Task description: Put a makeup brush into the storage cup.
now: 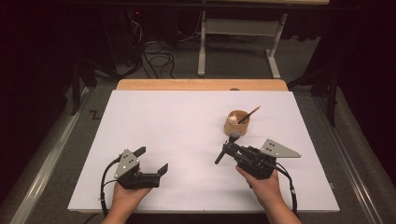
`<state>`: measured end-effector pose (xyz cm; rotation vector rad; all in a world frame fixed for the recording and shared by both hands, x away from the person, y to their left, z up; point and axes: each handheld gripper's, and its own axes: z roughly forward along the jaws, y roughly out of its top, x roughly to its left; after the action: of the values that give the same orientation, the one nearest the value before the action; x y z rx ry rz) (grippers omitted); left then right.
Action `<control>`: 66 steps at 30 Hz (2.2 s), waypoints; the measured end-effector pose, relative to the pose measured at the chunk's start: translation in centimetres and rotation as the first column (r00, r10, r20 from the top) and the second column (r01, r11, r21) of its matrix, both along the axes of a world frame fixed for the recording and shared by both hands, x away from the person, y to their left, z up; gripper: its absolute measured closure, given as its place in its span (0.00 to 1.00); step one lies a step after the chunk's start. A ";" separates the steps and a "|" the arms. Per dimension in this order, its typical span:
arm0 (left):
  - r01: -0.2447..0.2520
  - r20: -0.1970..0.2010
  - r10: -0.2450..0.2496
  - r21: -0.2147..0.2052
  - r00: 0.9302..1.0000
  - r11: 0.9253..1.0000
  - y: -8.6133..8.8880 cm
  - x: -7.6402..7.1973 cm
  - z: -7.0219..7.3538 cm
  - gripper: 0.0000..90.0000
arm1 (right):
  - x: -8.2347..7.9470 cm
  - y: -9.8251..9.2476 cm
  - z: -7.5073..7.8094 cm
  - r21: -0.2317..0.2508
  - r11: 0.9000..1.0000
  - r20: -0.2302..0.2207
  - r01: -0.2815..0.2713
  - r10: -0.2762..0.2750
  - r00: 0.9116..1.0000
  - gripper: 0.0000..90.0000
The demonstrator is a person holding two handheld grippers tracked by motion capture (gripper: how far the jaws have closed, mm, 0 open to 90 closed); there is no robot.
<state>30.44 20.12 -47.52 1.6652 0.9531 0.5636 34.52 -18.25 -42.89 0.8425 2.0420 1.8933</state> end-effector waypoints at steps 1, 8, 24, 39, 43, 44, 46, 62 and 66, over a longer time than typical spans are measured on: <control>-0.001 -0.001 0.001 -0.002 1.000 1.000 0.0 0.0 0.0 0.00 | 0.0 0.0 0.0 -0.002 1.000 0.002 0.002 -0.002 1.000 0.88; -0.001 -0.021 0.001 -0.002 1.000 1.000 0.3 0.2 -0.4 0.00 | 0.0 -0.6 0.0 -0.014 1.000 0.009 0.015 -0.015 1.000 0.88; 0.016 -0.017 -0.017 -0.036 1.000 0.999 0.3 0.0 -0.5 0.00 | 0.3 -2.3 0.4 -0.010 0.997 0.037 0.072 -0.072 0.997 0.88; 0.024 -0.011 -0.024 -0.035 1.000 0.999 0.5 0.0 -0.5 0.00 | 0.9 -4.2 0.5 -0.005 0.989 0.047 0.148 -0.147 0.988 0.89; 0.024 -0.007 -0.024 -0.030 1.000 0.999 0.4 -0.1 -0.5 0.00 | 1.0 -4.7 0.5 -0.012 0.984 0.054 0.176 -0.175 0.983 0.89; 0.024 -0.007 -0.024 -0.032 1.000 0.999 0.5 -0.1 -0.4 0.00 | 1.1 -4.9 0.5 -0.011 0.984 0.058 0.178 -0.177 0.982 0.89; 0.022 -0.005 -0.023 -0.032 1.000 0.999 0.5 -0.1 -0.4 0.00 | 1.2 -5.2 0.5 -0.013 0.982 0.063 0.188 -0.187 0.980 0.89; 0.030 0.004 -0.029 -0.018 1.000 0.999 0.5 -0.1 -0.4 0.00 | 1.8 -7.1 0.4 -0.006 0.964 0.065 0.266 -0.265 0.962 0.89; 0.029 0.004 -0.029 -0.016 1.000 0.999 0.5 -0.2 -0.3 0.00 | 1.9 -7.4 0.5 -0.005 0.959 0.070 0.283 -0.282 0.957 0.88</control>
<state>30.26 20.61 -47.86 1.6602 0.9269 0.5382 36.46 -25.68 -42.39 0.9923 1.7837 1.7230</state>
